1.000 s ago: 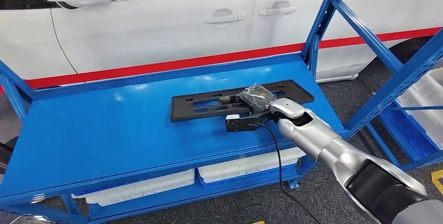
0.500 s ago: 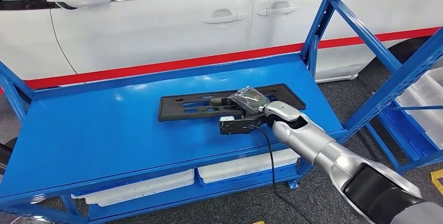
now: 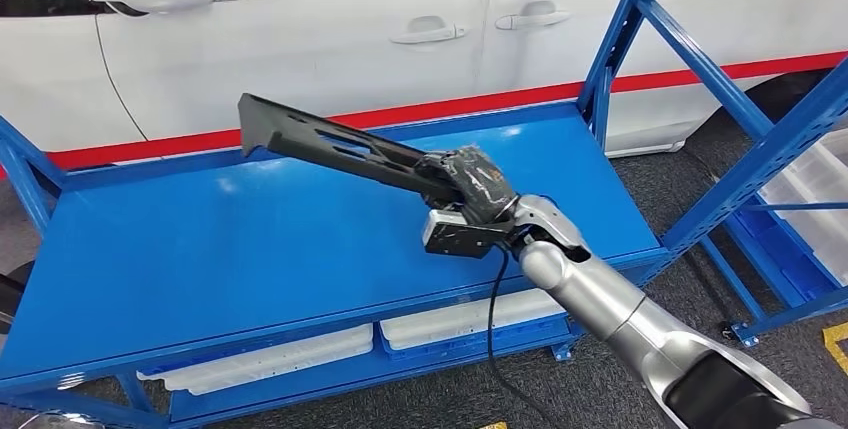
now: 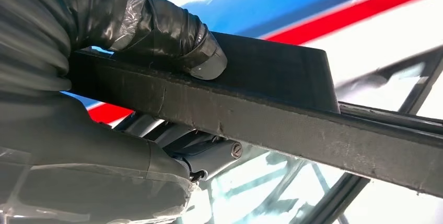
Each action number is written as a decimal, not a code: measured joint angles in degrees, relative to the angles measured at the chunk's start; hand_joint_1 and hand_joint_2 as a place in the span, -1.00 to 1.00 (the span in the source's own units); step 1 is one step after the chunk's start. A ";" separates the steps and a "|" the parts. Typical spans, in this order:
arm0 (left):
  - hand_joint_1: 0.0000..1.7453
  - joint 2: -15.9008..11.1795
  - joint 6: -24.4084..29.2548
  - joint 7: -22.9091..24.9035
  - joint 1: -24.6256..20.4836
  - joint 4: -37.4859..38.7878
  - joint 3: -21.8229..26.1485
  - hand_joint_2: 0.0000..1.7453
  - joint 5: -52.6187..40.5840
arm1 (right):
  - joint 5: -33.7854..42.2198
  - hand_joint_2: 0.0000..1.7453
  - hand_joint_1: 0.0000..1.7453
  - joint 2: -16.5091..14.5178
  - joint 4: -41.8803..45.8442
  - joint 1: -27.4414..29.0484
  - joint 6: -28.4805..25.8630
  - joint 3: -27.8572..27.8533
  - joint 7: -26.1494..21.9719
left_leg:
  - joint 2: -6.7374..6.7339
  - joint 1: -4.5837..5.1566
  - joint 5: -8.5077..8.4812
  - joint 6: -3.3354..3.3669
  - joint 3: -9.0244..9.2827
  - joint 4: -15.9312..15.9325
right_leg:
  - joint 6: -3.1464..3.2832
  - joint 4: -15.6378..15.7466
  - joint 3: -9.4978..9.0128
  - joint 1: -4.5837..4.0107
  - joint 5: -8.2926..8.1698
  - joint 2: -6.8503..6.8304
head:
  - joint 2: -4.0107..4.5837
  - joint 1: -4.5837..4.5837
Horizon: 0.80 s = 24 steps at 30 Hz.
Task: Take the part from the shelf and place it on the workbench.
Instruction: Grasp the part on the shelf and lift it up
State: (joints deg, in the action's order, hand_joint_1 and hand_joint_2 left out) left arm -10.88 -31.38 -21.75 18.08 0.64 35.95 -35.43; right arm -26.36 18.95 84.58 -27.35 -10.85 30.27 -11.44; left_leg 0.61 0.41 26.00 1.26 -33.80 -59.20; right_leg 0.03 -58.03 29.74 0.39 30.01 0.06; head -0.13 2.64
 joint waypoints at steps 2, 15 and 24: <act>-1.00 1.24 0.30 0.07 0.41 0.02 0.39 1.00 0.48 | -0.50 1.00 1.00 1.19 1.23 1.50 -0.36 -2.07 -1.00 | -0.03 0.01 0.05 0.08 0.00 -0.02 | -0.02 0.06 0.00 0.01 -0.01 0.02 | 0.00 -0.01; -1.00 2.28 -0.56 0.08 0.95 0.05 0.90 1.00 0.82 | -8.63 1.00 1.00 2.53 4.06 4.52 -4.20 -5.24 -1.61 | -0.05 0.18 0.10 0.14 -0.02 -0.15 | -0.18 0.12 0.04 0.22 -0.05 0.00 | 0.00 0.00; -1.00 1.98 -0.98 0.04 0.89 0.05 0.90 1.00 0.27 | -15.09 1.00 1.00 3.67 6.71 5.29 -8.55 -5.22 -2.56 | -0.29 -0.17 -1.11 1.60 0.39 1.56 | -1.21 -2.72 1.08 0.35 2.54 0.03 | 0.00 0.01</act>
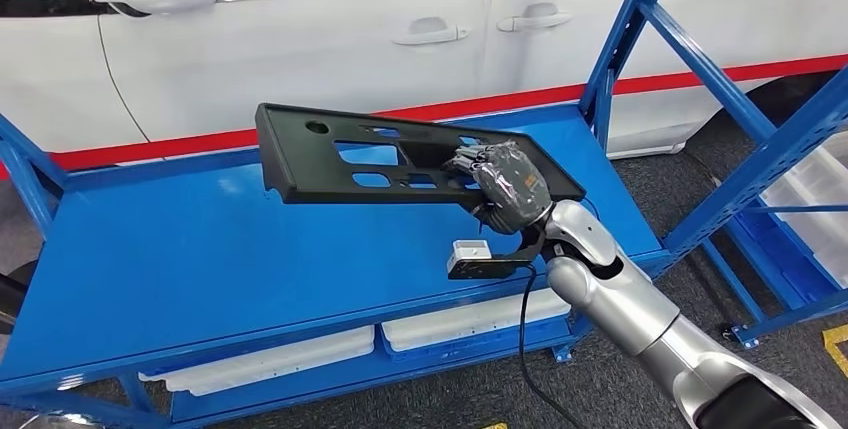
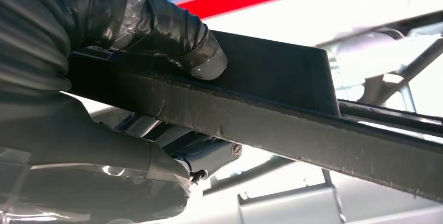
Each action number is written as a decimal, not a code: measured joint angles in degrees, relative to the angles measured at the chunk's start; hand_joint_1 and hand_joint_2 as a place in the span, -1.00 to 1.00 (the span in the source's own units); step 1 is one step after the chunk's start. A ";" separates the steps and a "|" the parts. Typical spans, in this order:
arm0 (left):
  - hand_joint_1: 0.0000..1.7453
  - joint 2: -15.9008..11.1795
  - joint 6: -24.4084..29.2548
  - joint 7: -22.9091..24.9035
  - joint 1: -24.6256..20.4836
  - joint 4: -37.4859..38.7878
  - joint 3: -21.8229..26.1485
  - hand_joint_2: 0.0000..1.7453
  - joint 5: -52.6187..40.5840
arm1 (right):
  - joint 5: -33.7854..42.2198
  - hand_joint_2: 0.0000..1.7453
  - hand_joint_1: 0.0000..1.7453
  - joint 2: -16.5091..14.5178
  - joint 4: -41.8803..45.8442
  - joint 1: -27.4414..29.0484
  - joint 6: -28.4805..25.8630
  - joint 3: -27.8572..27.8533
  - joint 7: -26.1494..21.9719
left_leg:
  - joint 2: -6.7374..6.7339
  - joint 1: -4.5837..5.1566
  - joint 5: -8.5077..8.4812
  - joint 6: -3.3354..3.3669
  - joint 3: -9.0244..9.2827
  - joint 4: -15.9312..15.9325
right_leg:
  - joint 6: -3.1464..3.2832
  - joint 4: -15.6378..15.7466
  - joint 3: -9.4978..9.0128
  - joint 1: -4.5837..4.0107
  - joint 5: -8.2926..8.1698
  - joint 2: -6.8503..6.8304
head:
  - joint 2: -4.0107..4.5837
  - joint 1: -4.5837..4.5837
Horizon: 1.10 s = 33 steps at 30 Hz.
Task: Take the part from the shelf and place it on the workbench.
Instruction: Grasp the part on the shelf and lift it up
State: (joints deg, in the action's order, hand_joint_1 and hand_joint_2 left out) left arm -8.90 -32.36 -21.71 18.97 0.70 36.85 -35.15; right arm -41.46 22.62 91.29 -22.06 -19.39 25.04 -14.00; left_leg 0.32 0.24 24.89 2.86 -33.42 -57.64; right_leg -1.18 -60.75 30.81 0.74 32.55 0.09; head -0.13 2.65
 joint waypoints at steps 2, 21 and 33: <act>-1.00 -0.04 -0.03 -0.03 -0.02 0.00 0.00 1.00 -0.01 | -0.64 1.00 1.00 0.31 0.27 0.12 -0.57 0.05 -0.21 | -0.09 -0.06 -0.29 0.24 -0.20 0.19 | -0.25 -6.89 2.90 0.15 4.16 -0.02 | 0.00 0.00; -1.00 -6.20 -2.37 -1.66 -1.90 0.02 -1.87 1.00 -6.38 | -9.21 1.00 1.00 -2.00 1.93 0.05 -2.42 8.72 1.71 | 0.04 -0.85 8.16 -4.23 -4.20 -15.80 | 3.11 1.84 3.29 -0.27 -5.81 -0.36 | 0.00 -0.02; -1.00 -8.04 -2.48 -2.09 -1.95 0.06 -2.05 1.00 -6.67 | -10.95 1.00 1.00 -2.04 1.76 -1.09 -2.86 11.68 1.54 | -0.63 -0.10 0.68 -0.43 3.95 2.97 | 0.30 -7.58 8.20 0.06 1.22 -0.26 | 0.00 -0.01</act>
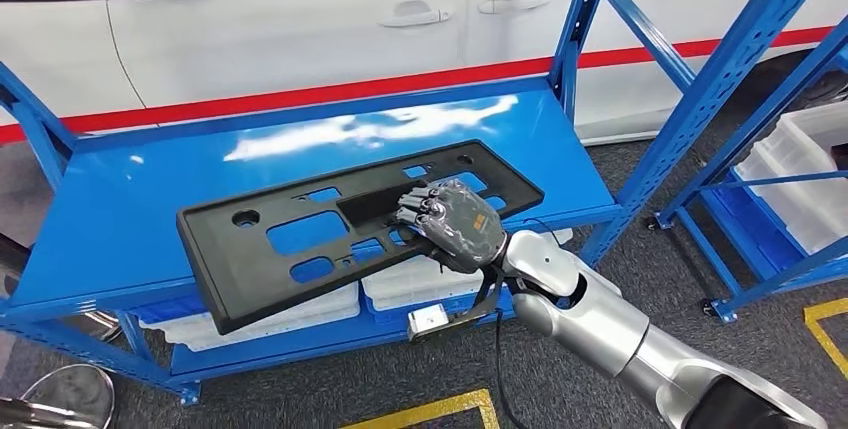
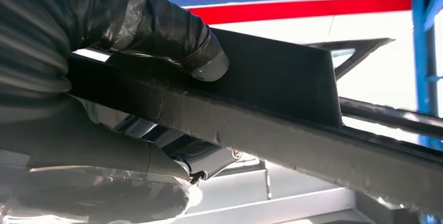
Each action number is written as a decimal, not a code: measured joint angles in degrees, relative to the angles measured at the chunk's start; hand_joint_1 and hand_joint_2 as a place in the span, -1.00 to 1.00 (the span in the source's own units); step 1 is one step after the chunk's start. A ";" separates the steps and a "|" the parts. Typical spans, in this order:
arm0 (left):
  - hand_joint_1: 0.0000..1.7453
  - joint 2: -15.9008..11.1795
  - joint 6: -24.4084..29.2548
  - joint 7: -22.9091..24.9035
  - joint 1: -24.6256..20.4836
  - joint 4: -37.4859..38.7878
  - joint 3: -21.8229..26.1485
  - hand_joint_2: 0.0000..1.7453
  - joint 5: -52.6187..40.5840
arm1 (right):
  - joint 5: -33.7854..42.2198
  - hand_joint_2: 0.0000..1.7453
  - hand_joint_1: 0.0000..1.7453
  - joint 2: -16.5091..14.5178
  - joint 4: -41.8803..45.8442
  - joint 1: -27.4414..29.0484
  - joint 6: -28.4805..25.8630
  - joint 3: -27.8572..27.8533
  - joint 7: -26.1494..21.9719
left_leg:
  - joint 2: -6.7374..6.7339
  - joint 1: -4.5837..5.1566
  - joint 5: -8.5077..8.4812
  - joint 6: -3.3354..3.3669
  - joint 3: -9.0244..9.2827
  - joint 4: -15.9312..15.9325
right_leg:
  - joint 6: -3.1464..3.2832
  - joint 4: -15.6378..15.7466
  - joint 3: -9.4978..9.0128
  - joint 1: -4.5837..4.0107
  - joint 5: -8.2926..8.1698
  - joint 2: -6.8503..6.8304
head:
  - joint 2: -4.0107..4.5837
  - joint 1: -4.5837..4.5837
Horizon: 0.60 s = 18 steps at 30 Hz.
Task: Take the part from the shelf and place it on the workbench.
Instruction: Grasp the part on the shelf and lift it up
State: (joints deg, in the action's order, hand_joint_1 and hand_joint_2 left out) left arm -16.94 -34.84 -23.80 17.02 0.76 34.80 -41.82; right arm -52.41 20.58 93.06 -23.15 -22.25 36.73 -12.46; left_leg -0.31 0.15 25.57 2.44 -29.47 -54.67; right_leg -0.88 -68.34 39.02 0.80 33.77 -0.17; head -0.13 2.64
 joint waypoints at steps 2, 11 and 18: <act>-1.00 0.04 -0.15 -0.06 0.00 0.01 0.00 1.00 -0.03 | -0.43 1.00 1.00 0.08 -0.25 -0.07 0.04 0.56 -0.04 | -0.02 -0.09 -0.99 -0.22 -2.00 -0.66 | -0.54 -5.10 0.39 0.21 1.01 -0.01 | 0.00 0.00; -1.00 -0.07 -0.63 -0.17 0.33 0.02 0.00 1.00 -0.19 | -1.18 1.00 1.00 0.48 -0.56 -1.74 0.05 2.82 -0.03 | 0.09 -0.39 -3.08 -2.97 -7.85 -4.86 | 1.27 9.81 -10.53 0.29 -2.62 0.02 | 0.00 -0.05; -1.00 -0.07 -0.71 -0.19 0.47 0.03 0.00 1.00 -0.19 | -1.29 1.00 1.00 0.66 -0.64 -1.93 0.07 3.67 0.22 | 0.13 -0.88 7.58 -4.15 -9.74 -20.19 | 2.67 9.47 -5.20 0.10 -6.98 -0.32 | 0.00 -0.05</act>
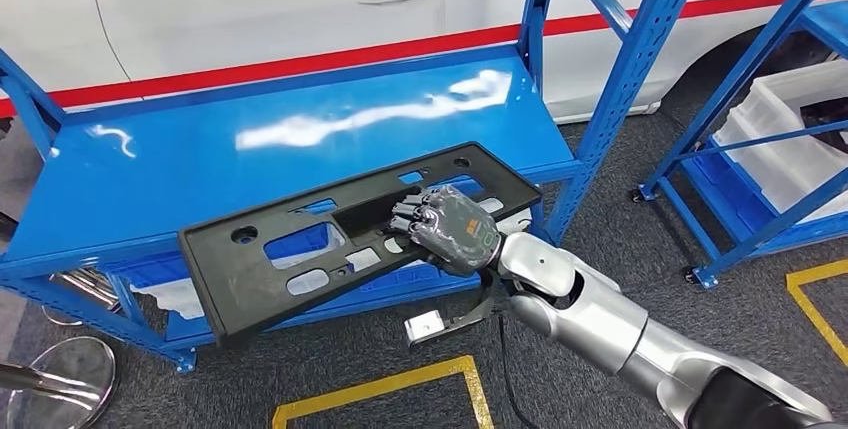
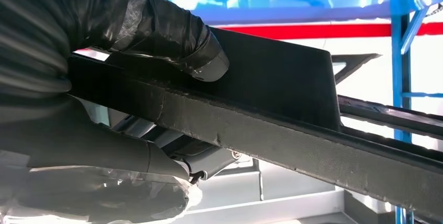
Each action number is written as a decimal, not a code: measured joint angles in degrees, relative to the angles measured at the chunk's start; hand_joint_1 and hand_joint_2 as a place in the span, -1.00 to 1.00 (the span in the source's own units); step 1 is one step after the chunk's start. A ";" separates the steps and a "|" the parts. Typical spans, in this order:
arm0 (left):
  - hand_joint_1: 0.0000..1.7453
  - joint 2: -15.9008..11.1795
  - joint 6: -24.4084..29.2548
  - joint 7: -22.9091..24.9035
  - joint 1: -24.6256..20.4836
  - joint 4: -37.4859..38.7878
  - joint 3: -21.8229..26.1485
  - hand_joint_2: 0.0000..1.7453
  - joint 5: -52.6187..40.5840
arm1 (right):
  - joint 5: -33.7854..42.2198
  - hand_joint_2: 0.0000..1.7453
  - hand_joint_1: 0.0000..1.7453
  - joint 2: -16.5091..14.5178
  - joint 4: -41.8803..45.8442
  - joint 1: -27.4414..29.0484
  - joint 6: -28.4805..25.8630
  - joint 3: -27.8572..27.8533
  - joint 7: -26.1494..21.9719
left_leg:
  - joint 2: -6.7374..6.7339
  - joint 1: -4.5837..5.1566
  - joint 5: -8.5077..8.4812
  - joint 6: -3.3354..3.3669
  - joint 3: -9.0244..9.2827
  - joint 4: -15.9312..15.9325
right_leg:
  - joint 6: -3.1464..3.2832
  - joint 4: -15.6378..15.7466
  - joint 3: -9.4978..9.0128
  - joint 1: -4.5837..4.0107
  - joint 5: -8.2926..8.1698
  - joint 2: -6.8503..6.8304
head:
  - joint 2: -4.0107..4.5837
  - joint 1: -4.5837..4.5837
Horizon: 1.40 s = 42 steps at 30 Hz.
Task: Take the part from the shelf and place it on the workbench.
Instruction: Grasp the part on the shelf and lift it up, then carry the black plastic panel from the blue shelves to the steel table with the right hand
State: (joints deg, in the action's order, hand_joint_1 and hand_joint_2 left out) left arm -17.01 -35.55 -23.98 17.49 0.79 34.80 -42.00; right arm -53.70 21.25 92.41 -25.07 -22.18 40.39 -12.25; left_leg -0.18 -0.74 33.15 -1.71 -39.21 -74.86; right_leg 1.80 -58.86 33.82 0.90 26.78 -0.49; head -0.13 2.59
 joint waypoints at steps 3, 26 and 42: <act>-1.00 -0.14 -0.08 -0.02 -0.03 0.00 0.00 1.00 0.02 | -0.03 1.00 1.00 0.24 0.04 -0.03 -0.02 0.27 0.25 | 0.13 0.22 -3.44 1.05 8.23 9.16 | -0.33 -0.30 2.07 -0.29 -1.63 0.06 | 0.00 -0.01; -1.00 -0.76 -0.33 -0.48 0.27 0.02 0.00 1.00 -1.47 | -0.78 1.00 1.00 1.35 -0.13 -0.83 -0.77 1.03 1.52 | -0.15 0.59 -6.30 0.81 0.51 12.26 | 0.02 1.62 -4.99 -0.06 2.58 -0.14 | 0.00 -0.03; -1.00 -1.33 -0.44 -0.78 -0.31 0.03 0.00 1.00 -2.38 | -0.57 1.00 1.00 1.79 -0.15 -0.37 -1.60 0.67 1.61 | -0.24 0.16 -5.74 3.34 10.59 19.14 | -3.05 -5.11 5.05 0.07 2.95 0.07 | 0.00 0.00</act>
State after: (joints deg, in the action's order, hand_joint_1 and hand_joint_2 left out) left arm -18.34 -35.99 -24.76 17.18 0.81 34.80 -44.38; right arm -54.28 23.03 92.26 -25.45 -23.79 41.06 -10.63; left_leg -0.42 -0.58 27.41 1.62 -28.62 -55.72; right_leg -1.26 -63.97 38.87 0.97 29.73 -0.42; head -0.13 2.59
